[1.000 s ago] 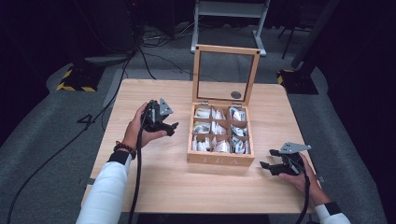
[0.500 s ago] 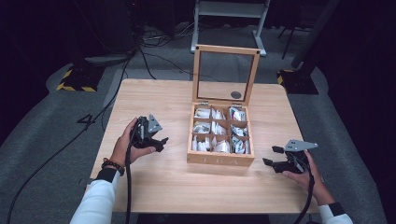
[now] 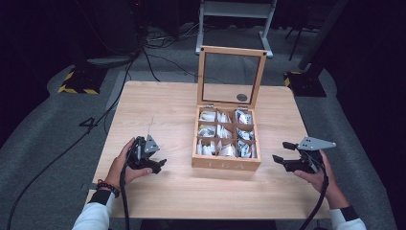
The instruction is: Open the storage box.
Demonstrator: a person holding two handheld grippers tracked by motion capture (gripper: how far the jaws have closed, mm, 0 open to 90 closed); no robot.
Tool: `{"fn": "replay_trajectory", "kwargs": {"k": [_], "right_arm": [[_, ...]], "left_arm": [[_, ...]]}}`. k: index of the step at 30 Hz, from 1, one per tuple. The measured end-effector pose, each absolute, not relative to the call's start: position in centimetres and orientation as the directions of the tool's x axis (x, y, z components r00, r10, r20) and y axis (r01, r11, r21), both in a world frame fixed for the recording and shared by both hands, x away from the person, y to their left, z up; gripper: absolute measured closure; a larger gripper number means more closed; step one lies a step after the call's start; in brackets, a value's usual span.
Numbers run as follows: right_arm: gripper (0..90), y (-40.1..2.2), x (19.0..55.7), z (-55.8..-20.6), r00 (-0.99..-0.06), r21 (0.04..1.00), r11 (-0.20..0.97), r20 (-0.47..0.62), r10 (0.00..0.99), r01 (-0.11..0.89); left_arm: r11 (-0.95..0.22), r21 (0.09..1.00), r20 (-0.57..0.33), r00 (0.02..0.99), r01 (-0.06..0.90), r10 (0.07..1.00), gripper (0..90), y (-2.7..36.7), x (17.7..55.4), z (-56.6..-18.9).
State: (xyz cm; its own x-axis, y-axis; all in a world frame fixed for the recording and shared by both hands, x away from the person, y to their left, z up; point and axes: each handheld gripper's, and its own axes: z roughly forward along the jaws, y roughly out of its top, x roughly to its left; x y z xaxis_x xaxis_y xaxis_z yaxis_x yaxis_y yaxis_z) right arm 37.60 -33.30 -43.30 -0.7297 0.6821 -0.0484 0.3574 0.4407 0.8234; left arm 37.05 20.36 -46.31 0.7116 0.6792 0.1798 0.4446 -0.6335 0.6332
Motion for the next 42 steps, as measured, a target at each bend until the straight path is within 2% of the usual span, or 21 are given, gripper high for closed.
{"fn": "replay_trajectory", "kwargs": {"k": [6,18,23,32,34,42], "right_arm": [[30.0,-33.1,37.9,-41.8,-0.722,0.834,0.435,-0.065,0.689,0.34],[30.9,-31.1,38.8,-40.3,-0.74,0.831,0.457,-0.084,0.667,0.317],[30.6,-29.5,39.4,-39.8,-0.75,0.839,0.449,-0.078,0.657,0.306],[30.7,-27.0,40.2,-39.9,-0.776,0.836,0.458,-0.063,0.628,0.303],[30.6,-25.6,40.6,-40.1,-0.79,0.833,0.466,-0.058,0.611,0.299],[32.3,-22.2,41.1,-40.6,-0.807,0.805,0.513,-0.075,0.585,0.297]], "left_arm": [[-0.666,0.602,0.219,0.711,0.44,0.668,17.4,20.9,35.5,-47.3],[-0.643,0.601,0.191,0.696,0.475,0.692,17.1,22.4,33.6,-49.0],[-0.58,0.641,0.116,0.684,0.502,0.72,17.0,23.2,33.4,-49.5],[-0.521,0.681,0.075,0.66,0.514,0.748,16.5,23.9,32.9,-50.0],[-0.474,0.699,0.03,0.641,0.536,0.767,16.4,24.3,32.8,-50.4],[-0.436,0.694,-0.016,0.617,0.573,0.786,16.3,24.4,32.9,-50.4]]}}
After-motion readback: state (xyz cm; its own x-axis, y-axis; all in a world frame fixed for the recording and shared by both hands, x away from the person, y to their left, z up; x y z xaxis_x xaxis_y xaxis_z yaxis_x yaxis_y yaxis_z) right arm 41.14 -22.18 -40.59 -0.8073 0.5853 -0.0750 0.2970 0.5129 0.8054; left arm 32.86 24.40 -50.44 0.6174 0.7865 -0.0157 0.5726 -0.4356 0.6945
